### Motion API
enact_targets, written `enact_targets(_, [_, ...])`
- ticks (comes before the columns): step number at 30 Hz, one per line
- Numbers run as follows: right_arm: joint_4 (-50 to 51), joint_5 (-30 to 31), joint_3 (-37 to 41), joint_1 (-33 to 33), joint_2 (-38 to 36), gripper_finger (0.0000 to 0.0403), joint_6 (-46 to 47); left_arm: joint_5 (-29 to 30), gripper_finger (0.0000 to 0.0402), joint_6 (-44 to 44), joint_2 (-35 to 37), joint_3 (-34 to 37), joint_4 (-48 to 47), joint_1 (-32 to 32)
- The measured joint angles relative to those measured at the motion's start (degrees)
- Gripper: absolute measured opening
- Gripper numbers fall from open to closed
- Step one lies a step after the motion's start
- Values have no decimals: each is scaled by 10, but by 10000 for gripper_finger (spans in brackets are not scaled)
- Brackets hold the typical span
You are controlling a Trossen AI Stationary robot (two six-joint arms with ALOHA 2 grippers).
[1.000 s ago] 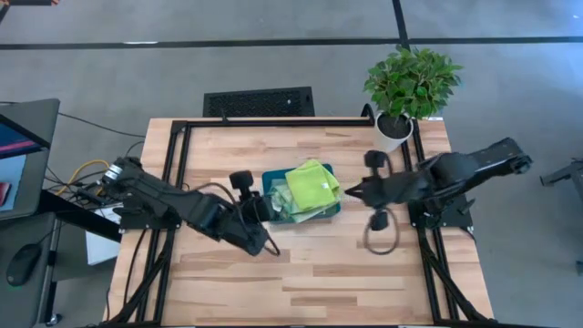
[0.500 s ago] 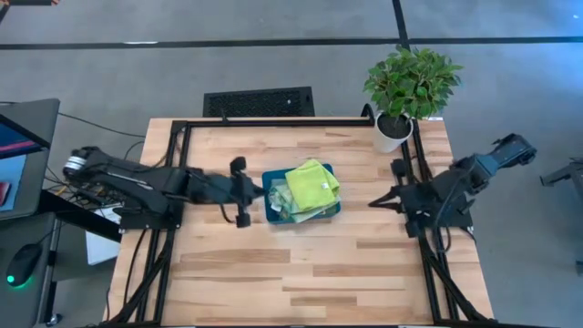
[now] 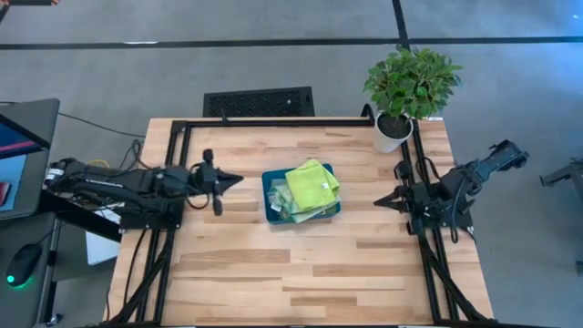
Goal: Fold microfiber towels
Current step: Return to Home Position
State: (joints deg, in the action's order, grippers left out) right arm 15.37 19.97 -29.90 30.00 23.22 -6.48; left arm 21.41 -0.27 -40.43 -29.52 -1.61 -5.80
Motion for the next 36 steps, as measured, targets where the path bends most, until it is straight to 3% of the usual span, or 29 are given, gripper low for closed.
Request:
enact_targets(22, [-86,1,194,-52,-232,13,9,35,0,-21,402,231,11,0])
enact_targets(36, [-140,-4,274,-58,-231,15,32,31,0,2,398,279,39,0])
